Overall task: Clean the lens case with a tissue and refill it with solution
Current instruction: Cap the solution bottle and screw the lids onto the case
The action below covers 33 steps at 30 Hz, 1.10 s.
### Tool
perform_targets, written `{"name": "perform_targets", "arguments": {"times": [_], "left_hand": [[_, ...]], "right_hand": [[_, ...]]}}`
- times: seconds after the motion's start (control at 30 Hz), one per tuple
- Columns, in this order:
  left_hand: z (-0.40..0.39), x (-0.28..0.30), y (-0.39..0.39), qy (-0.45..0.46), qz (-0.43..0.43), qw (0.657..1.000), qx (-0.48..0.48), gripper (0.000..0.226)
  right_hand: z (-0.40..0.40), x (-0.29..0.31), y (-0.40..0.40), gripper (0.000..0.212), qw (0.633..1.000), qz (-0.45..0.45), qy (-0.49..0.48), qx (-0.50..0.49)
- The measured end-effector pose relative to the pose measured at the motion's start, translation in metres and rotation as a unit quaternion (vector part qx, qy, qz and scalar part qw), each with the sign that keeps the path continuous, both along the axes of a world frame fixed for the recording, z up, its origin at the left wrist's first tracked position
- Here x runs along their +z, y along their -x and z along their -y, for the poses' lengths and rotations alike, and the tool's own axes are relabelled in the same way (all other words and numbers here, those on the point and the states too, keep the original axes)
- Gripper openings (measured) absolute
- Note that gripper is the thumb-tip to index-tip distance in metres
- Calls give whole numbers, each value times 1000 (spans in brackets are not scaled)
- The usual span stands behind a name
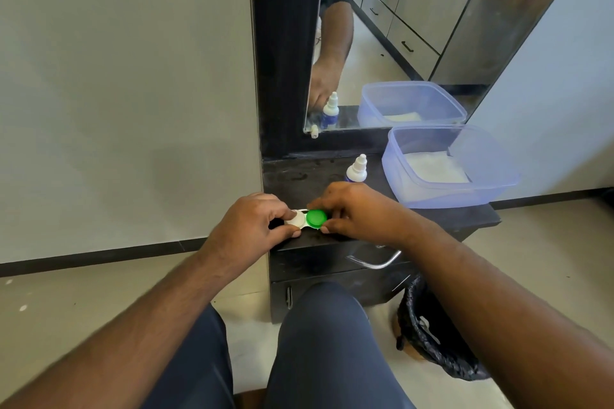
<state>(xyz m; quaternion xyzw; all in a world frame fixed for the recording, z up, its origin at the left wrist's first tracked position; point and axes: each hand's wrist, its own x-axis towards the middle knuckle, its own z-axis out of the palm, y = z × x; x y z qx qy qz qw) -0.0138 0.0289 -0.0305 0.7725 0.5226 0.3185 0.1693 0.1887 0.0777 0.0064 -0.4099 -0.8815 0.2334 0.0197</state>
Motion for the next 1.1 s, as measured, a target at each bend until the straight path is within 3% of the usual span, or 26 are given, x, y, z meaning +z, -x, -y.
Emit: {"name": "perform_targets", "arguments": {"times": [0.13,0.27,0.77,1.1], "left_hand": [[0,-1,0,-5,-2,1000,-3,24],[-1,-1,0,-3,1,1000,-4,23],[-3,-8,-2,-2,-8,1000,-1,23],[-5,7,-4,33,-22,999,0,28]], "right_hand": [[3,-9,1,37,997,-30,-41,-62],[4,-9,-4,48,997,-64,-3,-36],[18,-16,4,33,989,-102,-30,-105],[20,-14,-1,44,979,-114,0,-168]]}}
